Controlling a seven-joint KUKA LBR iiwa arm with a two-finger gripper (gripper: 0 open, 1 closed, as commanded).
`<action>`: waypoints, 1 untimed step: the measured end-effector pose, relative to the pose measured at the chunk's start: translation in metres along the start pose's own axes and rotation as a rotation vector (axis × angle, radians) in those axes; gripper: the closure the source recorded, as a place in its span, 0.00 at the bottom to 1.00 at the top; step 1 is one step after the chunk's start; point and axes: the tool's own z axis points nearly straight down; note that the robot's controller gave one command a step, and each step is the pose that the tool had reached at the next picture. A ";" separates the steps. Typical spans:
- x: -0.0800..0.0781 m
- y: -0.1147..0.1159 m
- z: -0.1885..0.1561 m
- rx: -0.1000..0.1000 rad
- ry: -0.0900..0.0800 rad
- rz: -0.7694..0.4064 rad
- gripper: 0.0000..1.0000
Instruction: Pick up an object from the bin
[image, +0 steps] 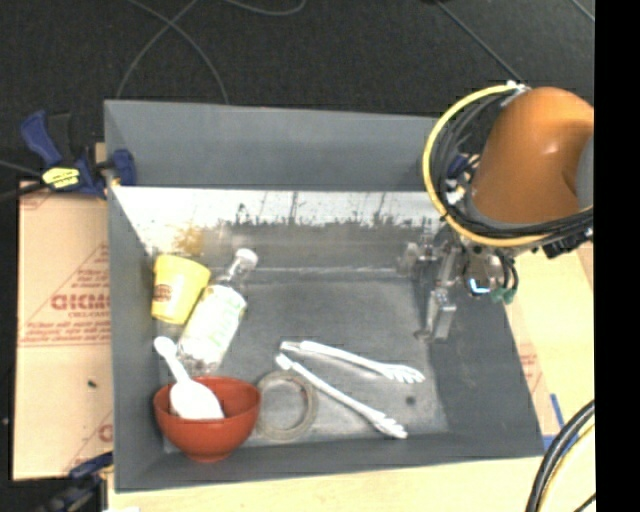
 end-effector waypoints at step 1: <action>-0.001 0.000 -0.005 0.001 -0.008 -0.003 0.00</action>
Offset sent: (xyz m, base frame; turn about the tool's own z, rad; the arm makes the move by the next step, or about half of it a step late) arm -0.0093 0.0265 -0.1718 0.1537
